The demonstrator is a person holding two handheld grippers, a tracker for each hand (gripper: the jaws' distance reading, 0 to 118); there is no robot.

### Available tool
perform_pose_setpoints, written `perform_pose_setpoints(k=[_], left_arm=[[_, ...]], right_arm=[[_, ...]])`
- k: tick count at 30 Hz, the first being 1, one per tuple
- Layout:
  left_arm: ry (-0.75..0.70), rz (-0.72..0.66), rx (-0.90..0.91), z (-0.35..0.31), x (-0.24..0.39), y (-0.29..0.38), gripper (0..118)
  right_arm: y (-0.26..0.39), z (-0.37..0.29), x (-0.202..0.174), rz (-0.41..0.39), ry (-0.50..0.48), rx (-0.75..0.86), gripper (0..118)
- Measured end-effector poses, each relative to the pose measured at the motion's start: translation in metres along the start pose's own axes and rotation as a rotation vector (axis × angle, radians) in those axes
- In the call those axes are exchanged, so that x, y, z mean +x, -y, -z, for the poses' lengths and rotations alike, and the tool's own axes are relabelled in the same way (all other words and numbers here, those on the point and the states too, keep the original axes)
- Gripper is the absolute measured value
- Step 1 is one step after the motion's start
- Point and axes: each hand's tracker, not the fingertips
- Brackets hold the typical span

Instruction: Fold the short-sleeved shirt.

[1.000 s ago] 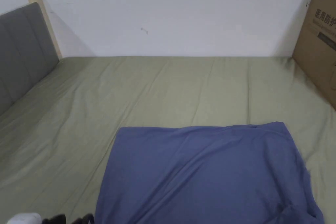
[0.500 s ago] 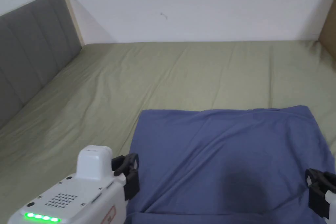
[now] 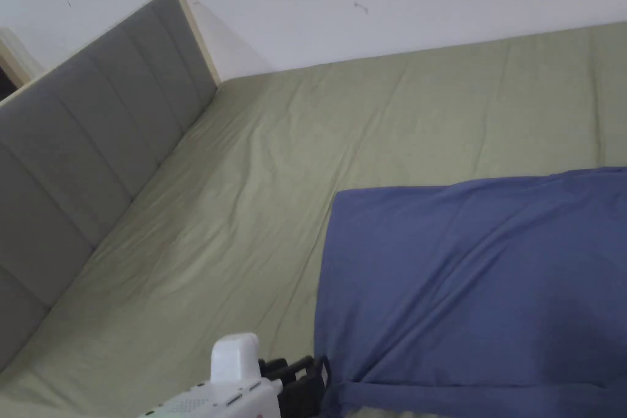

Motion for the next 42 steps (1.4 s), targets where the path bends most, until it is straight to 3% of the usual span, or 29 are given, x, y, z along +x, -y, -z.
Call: perform_pose_setpoints(k=[7, 8, 9, 11, 12, 13, 20, 21, 22, 24, 27, 33, 38, 42], left_arm=[[-0.001, -0.023, -0.120, 0.040, -0.004, 0.015, 63], [-0.009, -0.019, -0.139, 0.047, -0.002, 0.014, 58], [-0.022, -0.003, -0.156, 0.053, 0.000, 0.012, 43], [-0.047, 0.021, -0.212, 0.067, 0.002, 0.011, 37], [-0.044, 0.024, -0.246, 0.074, 0.003, 0.012, 18], [-0.042, 0.031, -0.258, 0.079, 0.005, 0.012, 11], [-0.073, 0.090, -0.333, 0.098, 0.013, 0.009, 6], [-0.075, 0.093, -0.333, 0.097, 0.012, 0.010, 6], [-0.077, 0.099, -0.332, 0.097, 0.012, 0.011, 6], [-0.080, 0.097, -0.335, 0.098, 0.013, 0.010, 6], [-0.079, 0.083, -0.337, 0.097, 0.011, 0.010, 6], [-0.069, 0.063, -0.340, 0.093, 0.013, 0.008, 6], [-0.061, 0.049, -0.338, 0.090, 0.012, 0.007, 6], [-0.061, 0.048, -0.337, 0.088, 0.014, 0.007, 6]], right_arm=[[0.004, -0.004, 0.014, 0.048, 0.014, -0.034, 0], [0.005, -0.005, 0.016, 0.054, 0.022, -0.034, 0], [0.005, -0.007, 0.019, 0.059, 0.029, -0.035, 0], [0.006, -0.011, 0.024, 0.069, 0.044, -0.033, 0], [0.006, -0.013, 0.027, 0.073, 0.053, -0.033, 0], [0.007, -0.016, 0.030, 0.077, 0.065, -0.033, 0], [0.017, -0.031, 0.055, 0.143, 0.136, -0.037, 0], [0.018, -0.032, 0.059, 0.160, 0.147, -0.046, 3], [0.020, -0.030, 0.064, 0.183, 0.166, -0.064, 20], [0.027, -0.024, 0.075, 0.239, 0.174, -0.105, 73], [0.049, -0.004, 0.099, 0.315, 0.150, -0.157, 73], [0.071, 0.048, 0.100, 0.260, 0.171, -0.281, 69], [0.091, 0.071, 0.094, 0.266, 0.155, -0.351, 14], [0.087, 0.064, 0.086, 0.247, 0.151, -0.324, 9]])
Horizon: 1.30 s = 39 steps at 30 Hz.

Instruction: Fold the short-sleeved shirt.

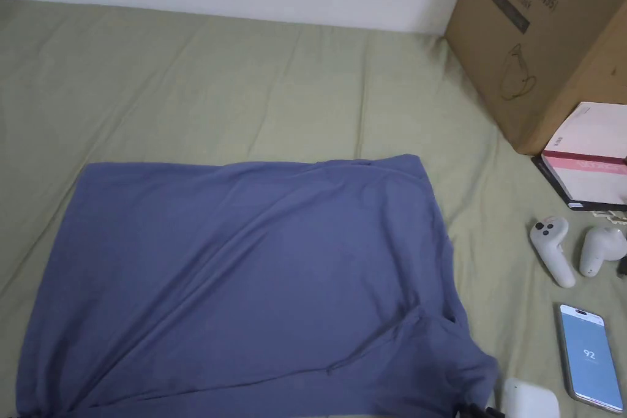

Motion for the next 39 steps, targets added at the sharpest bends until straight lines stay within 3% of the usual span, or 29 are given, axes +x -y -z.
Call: perform_pose_setpoints(k=[5, 9, 17, 20, 22, 23, 24, 25, 27, 34, 37, 39], left_arm=[[0.053, -0.021, 0.143, -0.037, 0.003, -0.010, 6], [0.080, 0.001, 0.244, -0.056, 0.004, -0.058, 6], [0.053, 0.019, 0.249, 0.013, -0.002, -0.182, 6], [0.034, 0.028, 0.241, 0.038, 0.000, -0.212, 6], [0.029, 0.031, 0.242, 0.051, 0.000, -0.223, 6], [0.022, 0.026, 0.253, 0.056, 0.000, -0.224, 12], [0.017, 0.023, 0.270, 0.060, -0.001, -0.225, 42], [0.023, 0.021, 0.268, 0.062, -0.002, -0.227, 58], [0.016, 0.002, 0.289, 0.058, -0.002, -0.222, 58], [0.033, 0.102, 0.576, -0.038, 0.025, -0.161, 60], [0.020, 0.125, 0.641, -0.076, 0.042, -0.129, 59], [0.002, 0.161, 0.654, -0.092, 0.054, -0.110, 57]], right_arm=[[-0.030, -0.034, -0.008, -0.065, -0.027, 0.112, 9], [-0.083, -0.036, -0.017, -0.089, -0.067, 0.169, 9], [-0.210, 0.067, -0.058, -0.174, -0.059, 0.130, 9], [-0.234, 0.104, -0.070, -0.175, -0.029, 0.142, 10], [-0.243, 0.125, -0.072, -0.149, -0.016, 0.121, 16], [-0.246, 0.133, -0.070, -0.125, -0.014, 0.104, 32], [-0.243, 0.129, -0.074, -0.122, -0.015, 0.106, 59], [-0.242, 0.131, -0.073, -0.124, -0.006, 0.103, 62], [-0.240, 0.126, -0.069, -0.131, -0.007, 0.110, 62], [-0.191, 0.026, -0.072, -0.303, -0.039, 0.362, 62], [-0.163, -0.006, -0.074, -0.320, -0.069, 0.409, 61], [-0.144, -0.025, -0.079, -0.316, -0.094, 0.408, 53]])
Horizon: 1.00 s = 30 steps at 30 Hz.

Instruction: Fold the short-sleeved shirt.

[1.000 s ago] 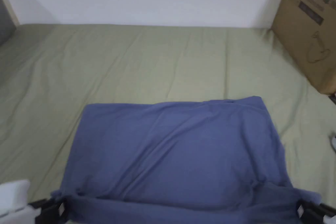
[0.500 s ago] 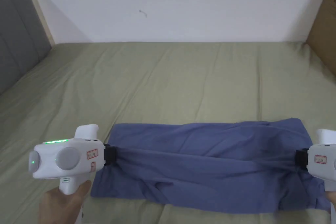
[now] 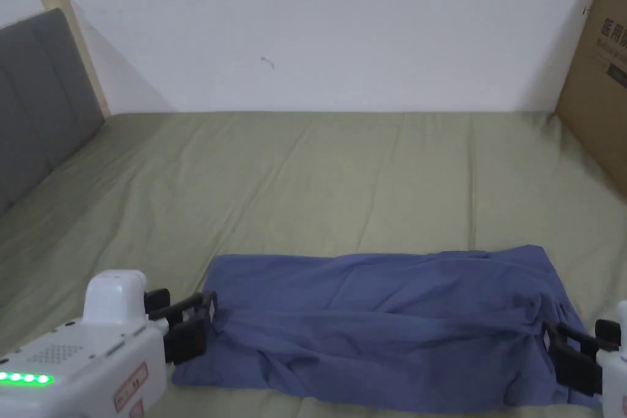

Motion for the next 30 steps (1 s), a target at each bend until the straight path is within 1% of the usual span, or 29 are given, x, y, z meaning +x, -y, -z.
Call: perform_pose_setpoints(k=[1, 2, 3, 4, 5, 8, 11, 14, 15, 16, 17, 18, 20, 21, 23, 25, 28, 29, 30], left_arm=[[0.004, 0.007, -0.006, -0.010, 0.005, 0.003, 48], [0.010, 0.017, -0.010, -0.020, 0.009, 0.006, 32], [0.015, 0.020, -0.014, -0.028, 0.012, 0.010, 6], [0.016, 0.020, -0.020, -0.034, 0.016, 0.013, 2], [0.008, 0.022, -0.022, -0.040, 0.019, 0.019, 0], [0.049, -0.020, -0.055, -0.049, 0.015, 0.030, 0], [0.021, -0.016, -0.092, -0.045, 0.008, 0.039, 0], [0.013, -0.058, -0.125, -0.028, -0.005, 0.042, 0], [0.007, -0.069, -0.121, -0.022, -0.010, 0.044, 3], [-0.001, -0.081, -0.129, -0.011, -0.014, 0.044, 25], [-0.001, -0.095, -0.162, 0.002, -0.020, 0.045, 50], [0.017, -0.123, -0.197, 0.016, -0.028, 0.046, 59], [0.029, -0.165, -0.253, 0.050, -0.041, 0.052, 60], [0.026, -0.172, -0.267, 0.062, -0.046, 0.053, 59], [-0.001, -0.177, -0.281, 0.089, -0.054, 0.059, 61], [-0.062, -0.181, -0.336, 0.115, -0.057, 0.066, 60], [-0.058, -0.197, -0.409, 0.146, -0.060, 0.074, 59], [-0.048, -0.203, -0.426, 0.153, -0.059, 0.077, 56], [-0.048, -0.198, -0.453, 0.160, -0.057, 0.080, 48]], right_arm=[[0.004, -0.008, -0.006, 0.004, -0.005, 0.004, 42], [0.009, -0.018, -0.011, 0.005, -0.016, 0.005, 26], [0.013, -0.026, -0.016, 0.007, -0.011, 0.004, 10], [0.018, -0.034, -0.021, 0.011, 0.000, 0.010, 4], [0.023, -0.040, -0.025, 0.012, -0.002, 0.014, 0], [0.030, -0.053, -0.033, 0.006, -0.011, 0.008, 0], [0.032, -0.055, -0.034, 0.004, -0.022, 0.004, 0], [0.032, -0.049, -0.032, 0.006, -0.019, -0.012, 0], [0.032, -0.048, -0.030, 0.020, -0.027, -0.022, 0], [0.033, -0.046, -0.028, 0.040, -0.032, -0.024, 0], [0.033, -0.046, -0.026, 0.055, -0.041, -0.029, 0], [0.034, -0.045, -0.025, 0.061, -0.042, -0.033, 0], [0.036, -0.043, -0.021, 0.072, -0.043, -0.039, 0], [0.037, -0.043, -0.020, 0.079, -0.047, -0.044, 0], [0.040, -0.043, -0.015, 0.090, -0.047, -0.055, 0], [0.045, -0.041, -0.008, 0.099, -0.037, -0.065, 0], [0.051, -0.041, 0.003, 0.118, -0.019, -0.083, 0], [0.051, -0.044, 0.002, 0.121, -0.007, -0.089, 0], [0.052, -0.044, 0.005, 0.124, 0.004, -0.098, 0]])
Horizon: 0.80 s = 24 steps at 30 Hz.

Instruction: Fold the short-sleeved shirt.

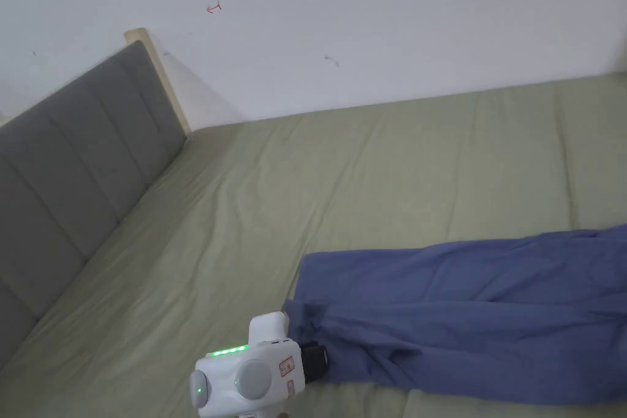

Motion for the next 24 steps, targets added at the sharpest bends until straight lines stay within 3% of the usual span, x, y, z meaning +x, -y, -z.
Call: perform_pose_setpoints(k=[2, 4, 8, 9, 11, 12, 14, 16, 19, 22, 23, 24], left_arm=[[-0.098, 0.032, -0.031, 0.010, 0.008, 0.003, 34], [-0.067, 0.028, -0.006, 0.009, 0.012, 0.002, 5], [-0.100, 0.107, -0.062, 0.020, 0.023, -0.001, 4], [-0.103, 0.110, -0.062, 0.021, 0.023, 0.000, 4], [-0.100, 0.106, -0.059, 0.020, 0.024, 0.002, 4], [-0.100, 0.104, -0.058, 0.020, 0.024, 0.002, 4], [-0.097, 0.101, -0.058, 0.020, 0.023, 0.002, 4], [-0.096, 0.106, -0.060, 0.020, 0.022, 0.002, 4], [-0.094, 0.109, -0.060, 0.020, 0.022, 0.002, 4], [-0.092, 0.107, -0.055, 0.019, 0.021, 0.002, 4], [-0.091, 0.106, -0.054, 0.019, 0.021, 0.003, 4], [-0.090, 0.105, -0.052, 0.019, 0.021, 0.003, 4]], right_arm=[[0.003, 0.001, 0.006, 0.008, 0.019, -0.012, 0], [0.003, -0.001, 0.008, 0.011, 0.037, -0.019, 0], [0.000, 0.007, 0.016, 0.040, 0.077, -0.028, 0], [-0.001, 0.013, 0.019, 0.051, 0.096, -0.032, 11], [-0.002, 0.040, 0.036, 0.104, 0.116, -0.055, 48], [-0.002, 0.054, 0.045, 0.155, 0.098, -0.063, 54], [-0.004, 0.085, 0.061, 0.257, 0.050, -0.069, 54], [-0.009, 0.119, 0.071, 0.307, 0.075, -0.118, 54], [-0.011, 0.162, 0.075, 0.295, 0.090, -0.132, 54], [-0.008, 0.190, 0.073, 0.211, 0.087, -0.213, 52], [-0.005, 0.193, 0.067, 0.171, 0.110, -0.226, 42], [-0.004, 0.193, 0.062, 0.130, 0.156, -0.214, 18]])
